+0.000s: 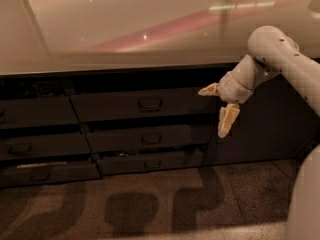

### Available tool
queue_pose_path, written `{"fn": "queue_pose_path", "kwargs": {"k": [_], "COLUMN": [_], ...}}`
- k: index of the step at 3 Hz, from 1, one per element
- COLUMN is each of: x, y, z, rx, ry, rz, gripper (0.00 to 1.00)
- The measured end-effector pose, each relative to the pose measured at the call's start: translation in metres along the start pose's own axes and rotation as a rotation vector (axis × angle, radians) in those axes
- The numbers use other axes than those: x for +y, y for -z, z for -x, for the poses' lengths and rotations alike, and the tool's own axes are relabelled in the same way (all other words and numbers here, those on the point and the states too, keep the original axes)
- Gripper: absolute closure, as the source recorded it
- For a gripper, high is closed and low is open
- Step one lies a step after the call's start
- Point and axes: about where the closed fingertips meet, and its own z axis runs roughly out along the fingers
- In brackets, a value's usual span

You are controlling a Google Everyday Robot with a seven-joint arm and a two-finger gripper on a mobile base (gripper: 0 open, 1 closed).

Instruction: Open top drawer

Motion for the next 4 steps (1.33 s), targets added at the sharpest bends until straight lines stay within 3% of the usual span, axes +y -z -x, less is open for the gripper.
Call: {"fn": "queue_pose_path", "kwargs": {"k": [1,2,3,4], "x": [-0.007,0.002,0.020,0.024], "y": [0.004,-0.006,0.003,-0.020], "z": [-0.001,0.005,0.013,0.023], "rx": [0.000,0.023,0.102,0.112], "ry": [0.001,0.063,0.210,0.270], "rz": [-0.017,-0.012,-0.075,-0.092], "gripper": [0.00,0.00,0.00,0.00]}}
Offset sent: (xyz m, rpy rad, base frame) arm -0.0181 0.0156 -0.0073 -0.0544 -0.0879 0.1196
